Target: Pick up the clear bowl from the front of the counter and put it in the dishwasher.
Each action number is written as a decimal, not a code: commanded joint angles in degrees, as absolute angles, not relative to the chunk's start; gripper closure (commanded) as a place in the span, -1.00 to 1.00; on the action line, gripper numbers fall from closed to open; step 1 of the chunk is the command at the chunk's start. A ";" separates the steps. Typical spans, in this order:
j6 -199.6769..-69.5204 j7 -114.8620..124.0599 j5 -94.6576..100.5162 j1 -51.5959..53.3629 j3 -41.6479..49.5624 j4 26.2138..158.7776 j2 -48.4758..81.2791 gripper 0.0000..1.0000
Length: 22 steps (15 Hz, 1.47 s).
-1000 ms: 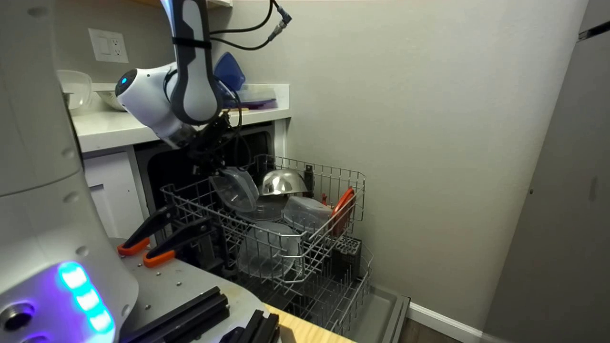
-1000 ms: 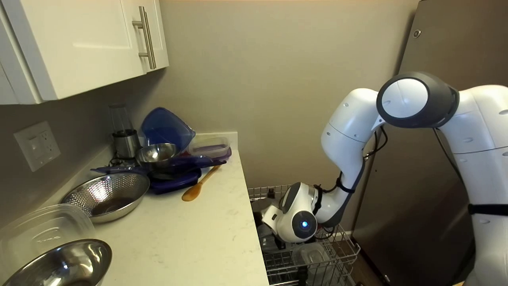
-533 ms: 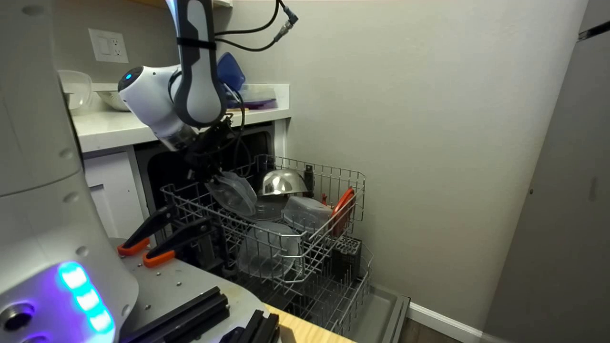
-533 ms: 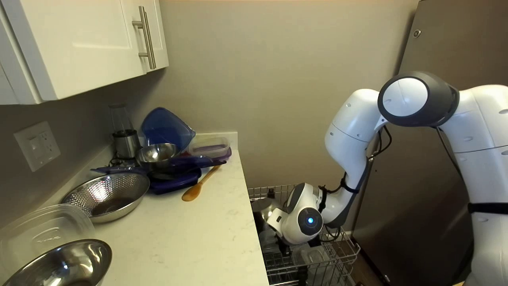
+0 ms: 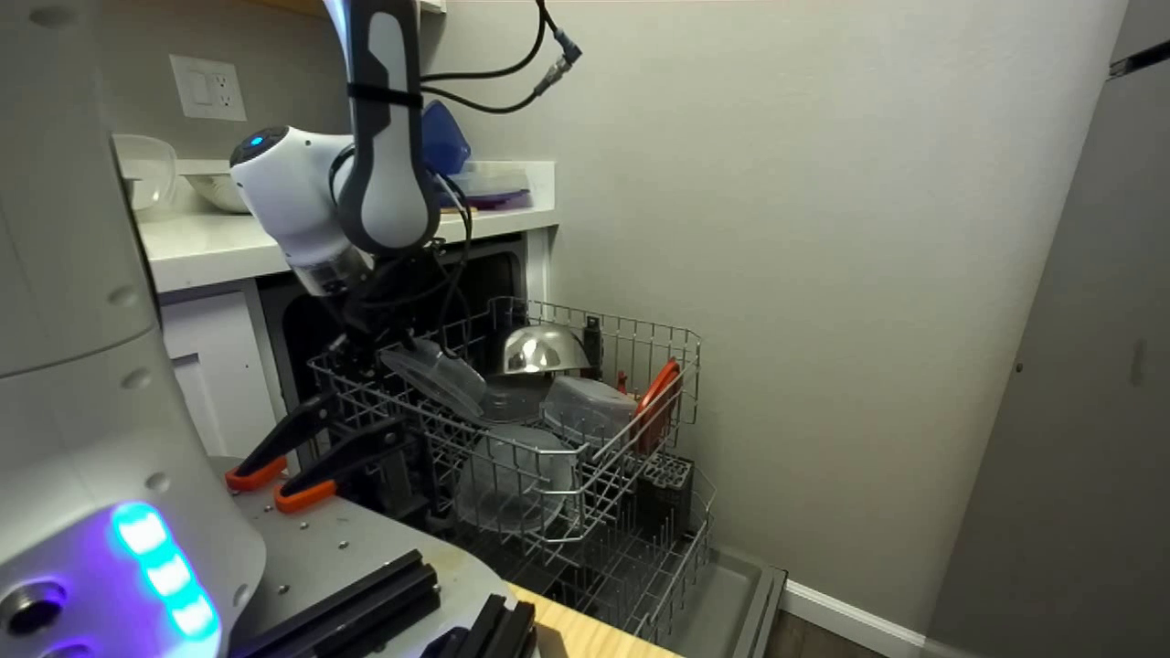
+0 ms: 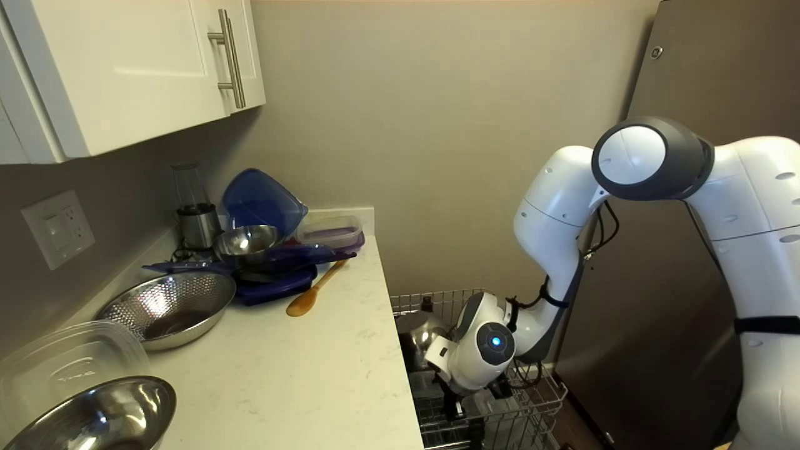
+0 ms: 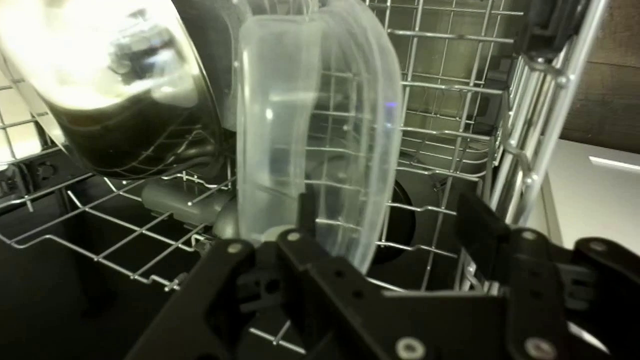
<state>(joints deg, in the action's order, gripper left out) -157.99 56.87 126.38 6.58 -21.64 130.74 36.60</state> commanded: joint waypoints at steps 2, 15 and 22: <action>-162.94 51.04 125.63 2.83 -22.91 132.26 35.46 -1.00; -165.90 46.08 119.87 4.52 -19.66 138.42 23.86 -1.00; -165.03 42.46 114.35 4.57 -19.31 141.88 17.83 -1.00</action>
<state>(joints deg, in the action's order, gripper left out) -165.12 45.26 117.13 4.14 -20.01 138.76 22.22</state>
